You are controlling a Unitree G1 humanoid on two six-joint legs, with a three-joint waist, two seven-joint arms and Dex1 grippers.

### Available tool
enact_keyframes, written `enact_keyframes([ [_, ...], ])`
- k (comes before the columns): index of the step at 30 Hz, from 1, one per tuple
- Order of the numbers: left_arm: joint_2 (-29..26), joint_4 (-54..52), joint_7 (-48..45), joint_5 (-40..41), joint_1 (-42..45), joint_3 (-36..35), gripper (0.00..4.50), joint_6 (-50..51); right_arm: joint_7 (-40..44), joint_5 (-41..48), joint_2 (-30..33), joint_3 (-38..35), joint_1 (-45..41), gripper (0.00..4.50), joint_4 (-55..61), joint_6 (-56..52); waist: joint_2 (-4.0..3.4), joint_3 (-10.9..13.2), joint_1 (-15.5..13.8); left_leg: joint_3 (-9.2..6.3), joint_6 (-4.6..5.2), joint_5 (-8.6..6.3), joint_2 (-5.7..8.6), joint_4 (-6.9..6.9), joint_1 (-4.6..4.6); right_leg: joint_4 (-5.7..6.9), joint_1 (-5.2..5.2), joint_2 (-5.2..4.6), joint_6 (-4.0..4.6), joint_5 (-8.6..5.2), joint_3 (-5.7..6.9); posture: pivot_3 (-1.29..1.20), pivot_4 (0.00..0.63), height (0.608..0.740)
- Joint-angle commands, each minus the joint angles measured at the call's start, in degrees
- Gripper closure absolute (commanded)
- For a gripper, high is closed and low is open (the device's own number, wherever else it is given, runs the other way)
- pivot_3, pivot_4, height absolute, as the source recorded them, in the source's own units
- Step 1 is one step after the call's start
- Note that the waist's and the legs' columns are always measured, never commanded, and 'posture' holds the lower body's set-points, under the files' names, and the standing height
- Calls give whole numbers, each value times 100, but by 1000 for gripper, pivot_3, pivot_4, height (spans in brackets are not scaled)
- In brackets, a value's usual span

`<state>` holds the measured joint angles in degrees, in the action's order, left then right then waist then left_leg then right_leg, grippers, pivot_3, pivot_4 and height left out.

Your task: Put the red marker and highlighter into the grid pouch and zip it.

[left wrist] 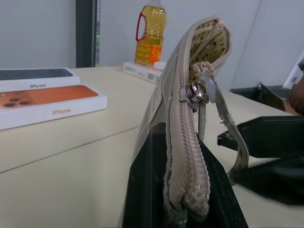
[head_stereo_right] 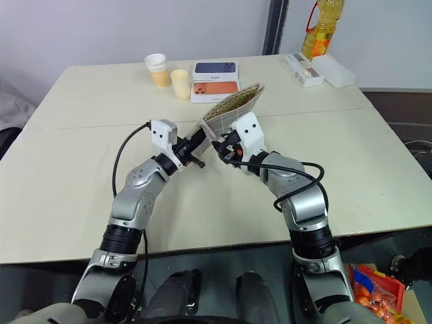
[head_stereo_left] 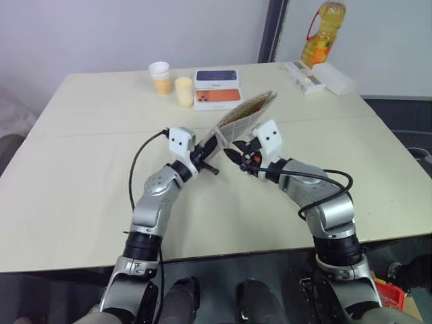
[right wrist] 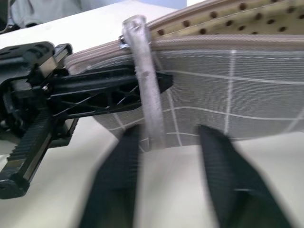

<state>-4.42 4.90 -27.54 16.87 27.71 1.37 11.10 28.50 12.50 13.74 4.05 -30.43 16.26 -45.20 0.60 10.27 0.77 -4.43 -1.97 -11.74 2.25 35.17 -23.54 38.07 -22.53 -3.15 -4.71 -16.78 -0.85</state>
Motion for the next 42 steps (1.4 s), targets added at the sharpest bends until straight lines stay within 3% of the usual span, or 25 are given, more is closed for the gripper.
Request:
enact_keyframes([
  [1, -15, -340, 19, 36, -56, 6, 4500, -21, -59, 171, -71, -73, -191, 4434, 166, 126, 0, 0, 5, 0, 0, 0, -1, -1, 0, 0, -1, 0, 0, 0, 0, 0, 150, 740],
  [9, -226, -286, 59, -247, -113, 43, 4500, -249, -385, 173, 72, -504, -420, 4434, -45, 271, 0, 0, -3, -1, 0, 0, 0, 0, 0, 0, 0, 2, 0, 0, 0, 0, 150, 740],
  [20, -1232, -16, -496, -752, -405, 112, 4500, -989, -1490, -472, 973, -1462, -815, 4434, -1352, 1014, -1, 0, -5, 4, 0, 0, 0, -3, 0, -2, -1, -3, 1, 0, -3, 0, 150, 740],
  [24, -1466, 7, -670, -725, -560, 35, 4500, -1047, -1363, -421, 1150, -1413, -686, 4434, -1375, 1024, -2, 1, 28, 9, 1, 0, -4, -8, 0, -1, -6, -5, 1, 0, -7, 0, 150, 740],
  [27, -1620, -29, -864, -610, -700, -20, 4500, -981, -569, -79, 1414, -1156, -308, 4434, -987, 904, -2, 0, 13, 8, 1, 0, -6, -8, 0, -1, -6, -4, 1, 0, -6, 0, 150, 740],
  [28, -1670, -39, -890, -604, -732, -24, 3819, -986, -363, -3, 1499, -1091, -194, 3899, -878, 888, -2, 0, 11, 8, 2, -1, -6, -9, 0, -2, -5, -4, 1, -1, -6, 0, 150, 740],
  [32, -1902, -288, -933, -398, -1070, -267, 1916, -757, 768, 602, 1992, -1028, 645, 2058, -224, 774, -3, 1, 2, 9, 4, -2, -5, -6, 0, -5, -2, -7, 1, -1, -6, 0, 150, 740],
  [35, -2014, -424, -909, -352, -1312, -388, 275, -653, 1109, 711, 2237, -992, 1036, 387, 27, 863, -4, 2, 3, 8, 5, -3, -6, -5, 0, -6, -1, -9, 1, -1, -6, 0, 150, 740],
  [36, -2036, -573, -883, -266, -1478, -488, 4, -543, 1125, 683, 2281, -996, 1178, 31, 65, 934, -3, 2, 5, 9, 5, -3, -6, -3, -1, -6, -1, -10, 1, -1, -6, 0, 150, 740],
  [42, -2080, -1165, -634, 203, -2224, -1013, 4, 182, 1061, 748, 2202, -1200, 1532, 31, -62, 1153, -3, 2, -3, 8, 4, -3, -8, -3, 0, -9, -1, -15, 3, -2, -7, 0, 150, 740],
])
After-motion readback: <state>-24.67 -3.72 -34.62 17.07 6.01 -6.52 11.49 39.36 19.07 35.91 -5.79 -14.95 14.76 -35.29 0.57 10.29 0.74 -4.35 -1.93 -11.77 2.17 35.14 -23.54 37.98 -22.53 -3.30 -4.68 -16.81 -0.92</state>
